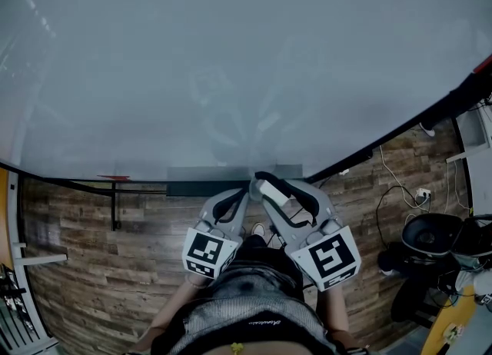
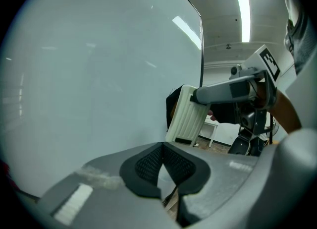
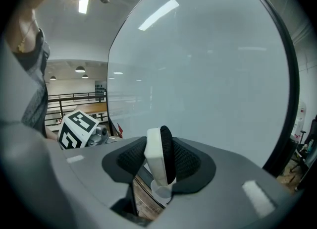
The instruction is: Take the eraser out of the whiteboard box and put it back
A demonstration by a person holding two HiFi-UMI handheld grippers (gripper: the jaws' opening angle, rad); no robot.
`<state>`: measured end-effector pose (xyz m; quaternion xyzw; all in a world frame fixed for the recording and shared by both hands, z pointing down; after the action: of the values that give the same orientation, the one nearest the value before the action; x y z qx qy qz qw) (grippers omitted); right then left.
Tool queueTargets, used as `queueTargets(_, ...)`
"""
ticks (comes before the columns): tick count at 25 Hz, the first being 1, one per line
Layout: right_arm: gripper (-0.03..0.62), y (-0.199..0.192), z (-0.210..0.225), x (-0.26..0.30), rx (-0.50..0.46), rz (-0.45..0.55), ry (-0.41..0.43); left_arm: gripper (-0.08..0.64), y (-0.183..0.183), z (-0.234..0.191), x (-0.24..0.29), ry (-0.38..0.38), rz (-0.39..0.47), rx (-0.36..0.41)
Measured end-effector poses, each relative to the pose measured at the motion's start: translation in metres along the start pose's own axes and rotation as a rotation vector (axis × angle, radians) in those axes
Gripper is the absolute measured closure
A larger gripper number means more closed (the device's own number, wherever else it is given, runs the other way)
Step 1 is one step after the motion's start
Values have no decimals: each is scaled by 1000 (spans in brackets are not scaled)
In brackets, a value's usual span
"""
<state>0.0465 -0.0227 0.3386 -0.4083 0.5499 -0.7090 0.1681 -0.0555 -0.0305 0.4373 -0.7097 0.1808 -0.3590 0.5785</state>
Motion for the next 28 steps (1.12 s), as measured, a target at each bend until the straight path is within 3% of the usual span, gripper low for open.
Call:
queueTargets(13, 426, -4, 0, 0, -3, 6, 6, 560, -1, 1, -1, 17, 17, 30)
queueTargets(28, 426, -6, 1, 2, 0, 0, 9, 560, -1, 2, 1, 8, -6, 0)
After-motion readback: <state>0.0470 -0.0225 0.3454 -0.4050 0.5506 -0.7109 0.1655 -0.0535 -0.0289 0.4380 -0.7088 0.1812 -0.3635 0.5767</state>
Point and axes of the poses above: the fingertips, and each gripper's own axes: x forward along the fingers, z to its right, y out of its top, the point moved 5 cm from there along -x, backward along the fingers, and after that the axes turned 5 degrees about x, right-handed, at the moved point
